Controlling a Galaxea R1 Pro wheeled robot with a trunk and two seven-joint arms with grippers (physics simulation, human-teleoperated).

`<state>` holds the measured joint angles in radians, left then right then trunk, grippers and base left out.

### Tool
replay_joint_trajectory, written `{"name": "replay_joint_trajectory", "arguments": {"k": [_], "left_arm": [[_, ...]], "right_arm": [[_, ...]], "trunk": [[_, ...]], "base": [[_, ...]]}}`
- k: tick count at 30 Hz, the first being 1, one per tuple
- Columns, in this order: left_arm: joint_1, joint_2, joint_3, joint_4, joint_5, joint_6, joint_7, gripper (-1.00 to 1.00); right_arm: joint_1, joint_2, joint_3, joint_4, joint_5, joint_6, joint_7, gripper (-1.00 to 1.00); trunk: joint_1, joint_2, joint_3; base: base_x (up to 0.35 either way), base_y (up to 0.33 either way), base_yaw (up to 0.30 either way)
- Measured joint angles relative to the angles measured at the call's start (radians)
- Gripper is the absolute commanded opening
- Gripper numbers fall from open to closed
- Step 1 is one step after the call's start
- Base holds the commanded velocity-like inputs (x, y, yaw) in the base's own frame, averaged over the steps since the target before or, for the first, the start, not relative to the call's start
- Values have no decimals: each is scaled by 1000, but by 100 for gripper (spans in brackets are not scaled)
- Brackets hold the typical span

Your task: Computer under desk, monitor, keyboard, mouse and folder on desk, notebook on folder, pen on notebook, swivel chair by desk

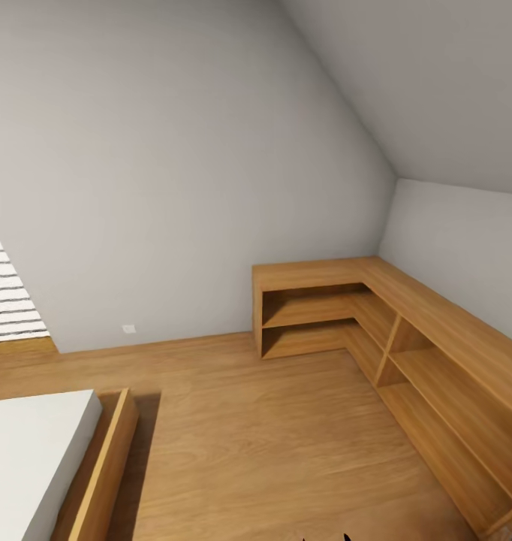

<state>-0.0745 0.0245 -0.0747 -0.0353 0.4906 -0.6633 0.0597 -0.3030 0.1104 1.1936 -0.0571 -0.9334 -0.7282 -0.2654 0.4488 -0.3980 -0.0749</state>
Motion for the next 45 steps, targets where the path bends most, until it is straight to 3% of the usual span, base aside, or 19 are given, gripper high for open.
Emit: {"name": "replay_joint_trajectory", "arguments": {"k": [22, 45], "left_arm": [[0, 0, 0, 0, 0, -1, 0, 100], [0, 0, 2, 0, 0, -1, 0, 100]], "right_arm": [[0, 0, 0, 0, 0, 0, 1, 100], [0, 0, -1, 0, 0, 1, 2, 100]], "trunk": [[0, 0, 12], [0, 0, 29]], "base": [[331, 9, -175], [316, 138, -264]]}}
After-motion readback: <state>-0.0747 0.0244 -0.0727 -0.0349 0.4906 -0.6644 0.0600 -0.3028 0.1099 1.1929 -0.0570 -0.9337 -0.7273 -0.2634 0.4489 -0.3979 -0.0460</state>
